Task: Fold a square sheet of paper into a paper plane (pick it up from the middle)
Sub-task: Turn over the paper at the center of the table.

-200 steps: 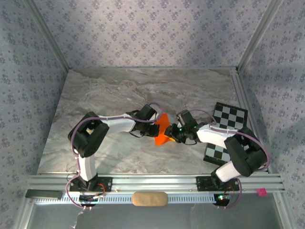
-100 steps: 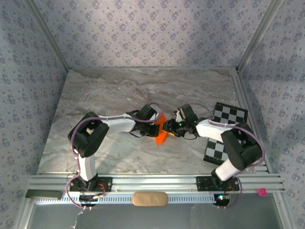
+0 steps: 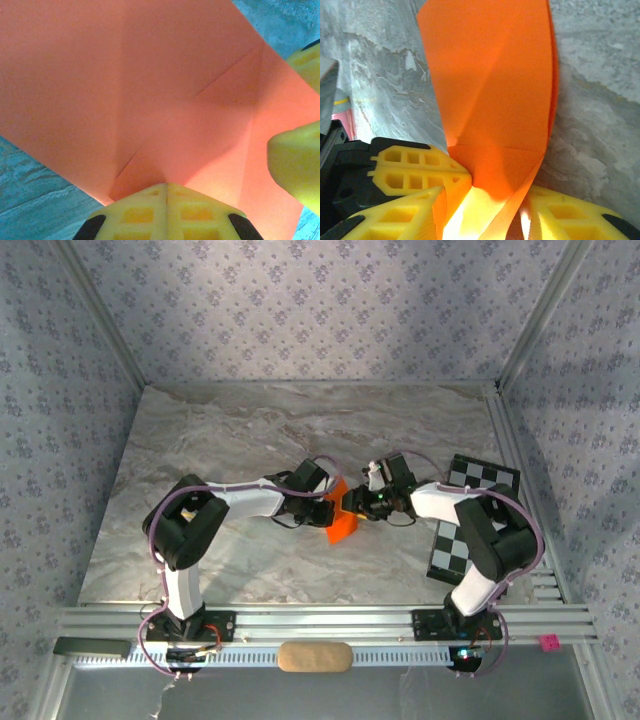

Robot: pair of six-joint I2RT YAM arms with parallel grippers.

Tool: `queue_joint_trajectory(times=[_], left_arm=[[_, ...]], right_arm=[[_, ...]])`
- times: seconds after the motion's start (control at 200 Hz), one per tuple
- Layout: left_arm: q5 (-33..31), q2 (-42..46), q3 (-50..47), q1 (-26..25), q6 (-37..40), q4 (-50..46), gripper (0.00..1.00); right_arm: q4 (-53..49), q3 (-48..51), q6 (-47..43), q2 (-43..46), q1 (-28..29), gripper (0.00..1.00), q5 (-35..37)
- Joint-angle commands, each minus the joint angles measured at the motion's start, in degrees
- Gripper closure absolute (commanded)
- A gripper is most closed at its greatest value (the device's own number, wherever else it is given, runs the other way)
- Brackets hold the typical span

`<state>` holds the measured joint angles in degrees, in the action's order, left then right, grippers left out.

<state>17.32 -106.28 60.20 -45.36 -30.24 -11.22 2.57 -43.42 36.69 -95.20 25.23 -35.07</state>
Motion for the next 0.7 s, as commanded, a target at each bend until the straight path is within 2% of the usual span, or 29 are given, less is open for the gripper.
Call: queue_joint_trajectory(times=[0.0,0.265,0.385,0.695], left_arm=[[-0.54,-0.78,-1.33,0.03,0.17,-1.87,1.00],[-0.55,-0.03,-1.69,0.09,0.14,-1.29,1.00],[-0.71,0.46,-2.11,0.05,0.27,-1.06,1.00],[-0.65,0.81,-2.09,0.07,0.18,-0.81,1.00]], right_arm=[[2.50,0.09,-1.18,-1.17,-0.49,0.58,-2.43],[1.88,-0.19,0.40,-3.33,-2.15,0.59,-2.67],[4.89,0.86,1.47,-3.48,-3.28,0.60,-4.76],[6.75,0.83,2.50,-5.35,-3.70,0.70,-4.71]])
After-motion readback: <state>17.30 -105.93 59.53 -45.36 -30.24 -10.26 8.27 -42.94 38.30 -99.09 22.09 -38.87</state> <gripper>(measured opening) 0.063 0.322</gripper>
